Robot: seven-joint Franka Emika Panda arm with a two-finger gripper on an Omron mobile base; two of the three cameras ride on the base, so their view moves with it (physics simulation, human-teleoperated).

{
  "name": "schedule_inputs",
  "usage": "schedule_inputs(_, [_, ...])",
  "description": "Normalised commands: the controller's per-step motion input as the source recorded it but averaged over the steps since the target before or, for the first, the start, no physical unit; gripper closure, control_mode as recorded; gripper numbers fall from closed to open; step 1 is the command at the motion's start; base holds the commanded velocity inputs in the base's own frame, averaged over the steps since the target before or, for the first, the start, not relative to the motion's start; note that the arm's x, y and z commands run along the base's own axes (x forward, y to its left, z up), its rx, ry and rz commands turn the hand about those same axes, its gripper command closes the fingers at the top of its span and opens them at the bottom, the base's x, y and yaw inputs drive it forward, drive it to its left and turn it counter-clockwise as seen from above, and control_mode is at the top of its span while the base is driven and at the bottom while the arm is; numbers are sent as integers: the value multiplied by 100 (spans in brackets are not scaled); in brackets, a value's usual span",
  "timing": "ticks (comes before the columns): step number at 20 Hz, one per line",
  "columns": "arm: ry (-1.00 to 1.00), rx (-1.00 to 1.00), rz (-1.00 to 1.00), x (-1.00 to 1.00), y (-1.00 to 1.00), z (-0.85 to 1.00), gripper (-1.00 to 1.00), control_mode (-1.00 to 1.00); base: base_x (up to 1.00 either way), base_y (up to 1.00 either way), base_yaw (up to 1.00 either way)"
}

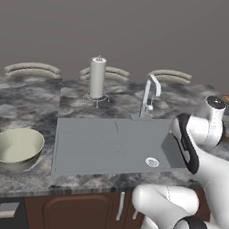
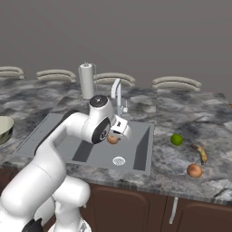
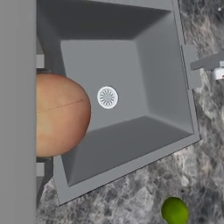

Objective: There is a mixed pile of frozen fruits and vegetables on the counter. Locate all the frozen vegetables and place the items in a bowl on the counter. Take all the frozen fruits and defrost them in a running sink.

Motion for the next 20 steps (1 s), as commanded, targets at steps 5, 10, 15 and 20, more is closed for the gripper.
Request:
schedule_inputs(5, [0,0,0,0,13,-13,100,-100,0,0,0])
schedule_inputs(10, [0,0,0,0,11,-13,100,-100,0,0,0])
schedule_inputs(15, [0,0,0,2,6,-18,100,-100,0,0,0])
schedule_inputs(20, [0,0,0,4,2,-20,100,-100,0,0,0])
